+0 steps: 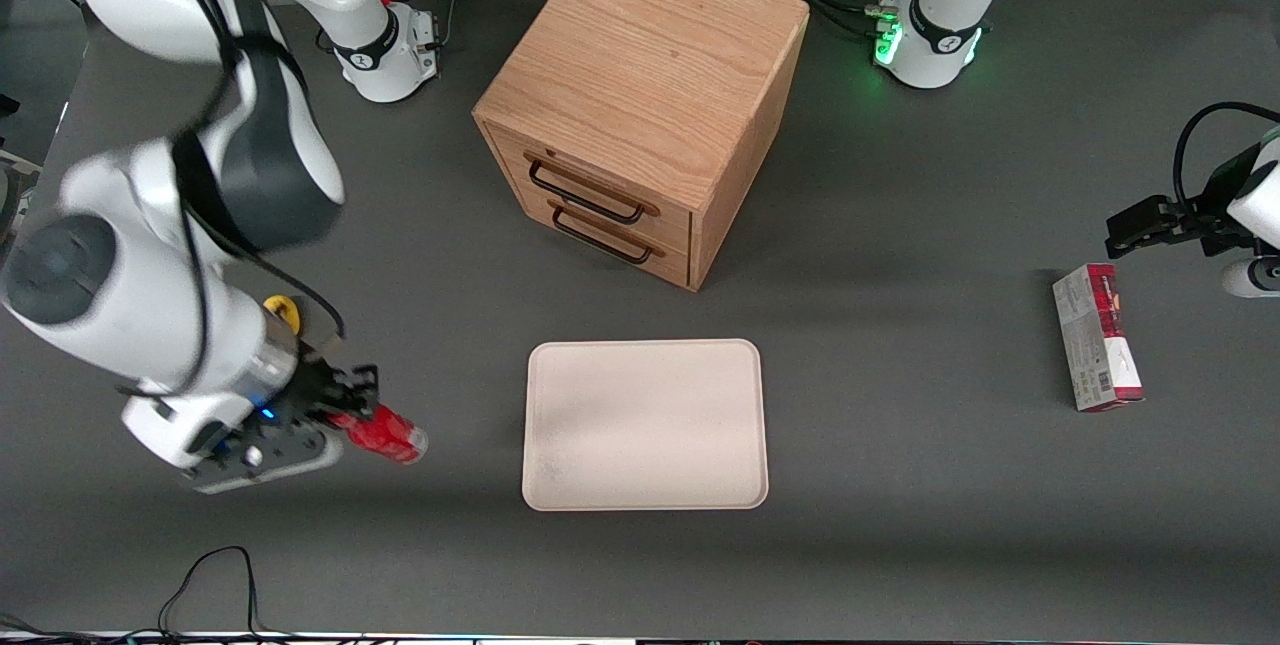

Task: Place coke bottle on tray
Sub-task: 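Lift the bottle and swing it upright toward the cream tray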

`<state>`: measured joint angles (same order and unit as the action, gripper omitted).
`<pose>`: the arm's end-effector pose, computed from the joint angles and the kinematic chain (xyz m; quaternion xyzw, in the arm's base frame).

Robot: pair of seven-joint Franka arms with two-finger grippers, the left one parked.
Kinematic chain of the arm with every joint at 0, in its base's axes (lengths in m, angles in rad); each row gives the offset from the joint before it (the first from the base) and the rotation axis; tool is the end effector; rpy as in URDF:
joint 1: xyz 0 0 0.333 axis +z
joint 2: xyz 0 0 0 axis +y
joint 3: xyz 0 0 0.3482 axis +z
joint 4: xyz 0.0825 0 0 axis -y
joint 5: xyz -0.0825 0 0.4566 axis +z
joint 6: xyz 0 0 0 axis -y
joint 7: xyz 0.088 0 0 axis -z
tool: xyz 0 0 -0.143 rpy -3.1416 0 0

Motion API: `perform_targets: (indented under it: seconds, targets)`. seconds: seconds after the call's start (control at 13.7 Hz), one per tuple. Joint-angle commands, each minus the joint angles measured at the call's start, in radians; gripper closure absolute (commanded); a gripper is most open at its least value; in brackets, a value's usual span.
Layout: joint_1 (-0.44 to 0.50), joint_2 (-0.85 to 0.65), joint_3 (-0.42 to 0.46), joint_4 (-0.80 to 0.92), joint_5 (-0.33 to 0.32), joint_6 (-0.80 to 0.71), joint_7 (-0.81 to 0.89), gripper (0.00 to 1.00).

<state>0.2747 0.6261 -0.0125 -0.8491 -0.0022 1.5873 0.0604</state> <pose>0.7920 0.2160 0.5603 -0.9932 -0.1019 -0.0561 0.0044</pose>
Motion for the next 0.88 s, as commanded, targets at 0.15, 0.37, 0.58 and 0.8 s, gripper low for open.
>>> perform_targets:
  seconds: [0.15, 0.37, 0.58, 0.8]
  targets:
    - [0.011, -0.089, 0.032, -0.027, -0.001, -0.047, -0.018, 0.84]
    - [0.062, -0.076, 0.082, 0.001, -0.012, -0.04, -0.008, 0.84]
    - [0.153, -0.046, 0.083, 0.004, -0.062, 0.0, -0.004, 0.84]
    - [0.169, -0.016, 0.085, 0.002, -0.065, 0.04, -0.004, 0.84]
